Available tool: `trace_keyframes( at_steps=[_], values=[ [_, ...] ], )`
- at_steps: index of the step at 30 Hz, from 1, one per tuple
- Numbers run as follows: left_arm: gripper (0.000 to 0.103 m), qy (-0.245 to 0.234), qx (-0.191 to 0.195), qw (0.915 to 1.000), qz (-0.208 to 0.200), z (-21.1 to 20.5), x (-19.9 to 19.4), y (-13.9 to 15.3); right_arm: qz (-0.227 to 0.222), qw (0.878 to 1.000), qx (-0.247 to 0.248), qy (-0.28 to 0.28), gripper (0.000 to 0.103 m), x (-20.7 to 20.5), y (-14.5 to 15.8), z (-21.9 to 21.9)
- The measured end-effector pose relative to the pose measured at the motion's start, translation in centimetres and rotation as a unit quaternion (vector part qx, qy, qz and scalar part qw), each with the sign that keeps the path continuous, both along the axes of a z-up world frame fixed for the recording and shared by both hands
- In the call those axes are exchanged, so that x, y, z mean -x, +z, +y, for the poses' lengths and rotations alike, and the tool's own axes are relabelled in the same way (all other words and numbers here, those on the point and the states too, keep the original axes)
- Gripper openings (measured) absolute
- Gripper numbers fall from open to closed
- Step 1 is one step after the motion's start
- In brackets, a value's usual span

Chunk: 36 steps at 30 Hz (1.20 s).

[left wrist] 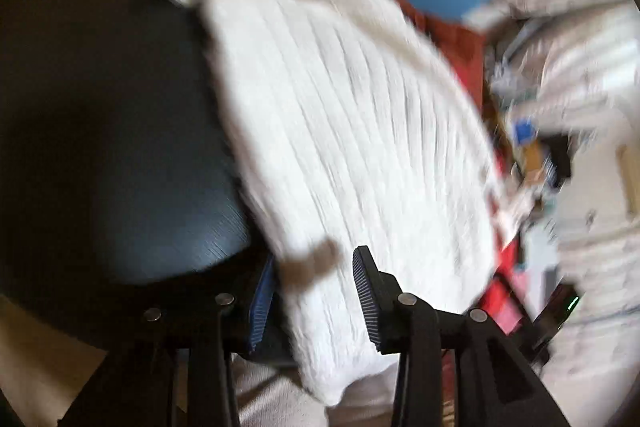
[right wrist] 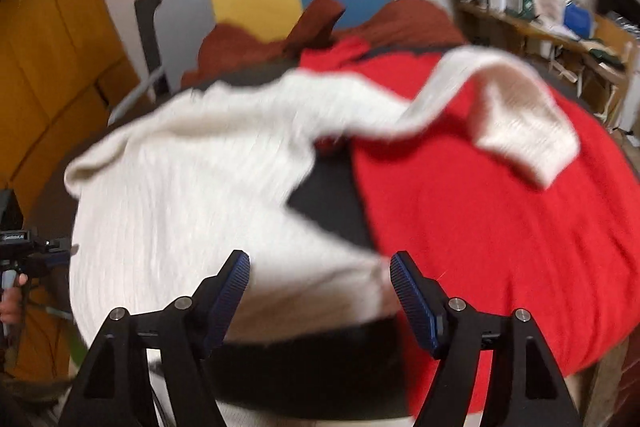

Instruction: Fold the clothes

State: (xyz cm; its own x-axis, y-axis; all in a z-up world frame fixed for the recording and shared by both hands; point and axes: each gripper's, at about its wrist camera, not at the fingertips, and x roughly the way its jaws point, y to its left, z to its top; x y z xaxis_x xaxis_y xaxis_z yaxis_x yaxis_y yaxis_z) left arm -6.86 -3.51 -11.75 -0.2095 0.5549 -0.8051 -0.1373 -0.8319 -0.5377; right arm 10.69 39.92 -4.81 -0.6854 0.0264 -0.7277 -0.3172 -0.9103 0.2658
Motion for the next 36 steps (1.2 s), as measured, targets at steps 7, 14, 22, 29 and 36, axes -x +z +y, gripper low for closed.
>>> trace_keyframes(
  at_steps=[7, 14, 22, 29, 36],
  values=[
    [0.049, 0.011, 0.076, 0.9948, 0.067, 1.9, -1.9, 0.5, -0.018, 0.999, 0.029, 0.018, 0.074, 0.5, -3.1, -2.1],
    [0.009, 0.005, 0.084, 0.9924, 0.09, 3.7, -2.0, 1.4, -0.002, 0.998, 0.009, 0.057, 0.006, 0.8, -3.0, -4.6],
    [0.005, 0.072, -0.006, 0.9937, 0.086, -5.4, 2.4, 4.9, 0.119, 0.976, -0.124, 0.136, 0.006, -2.2, 5.3, -8.7],
    [0.007, 0.046, 0.118, 0.9909, 0.046, -8.3, 3.3, 2.3, 0.053, 0.919, -0.043, 0.389, 0.04, -2.2, 2.7, -15.4],
    [0.009, 0.074, 0.117, 0.9866, 0.086, -7.4, 2.5, 3.6, 0.075, 0.95, 0.096, 0.288, 0.05, -0.4, 2.0, -10.1]
  ],
)
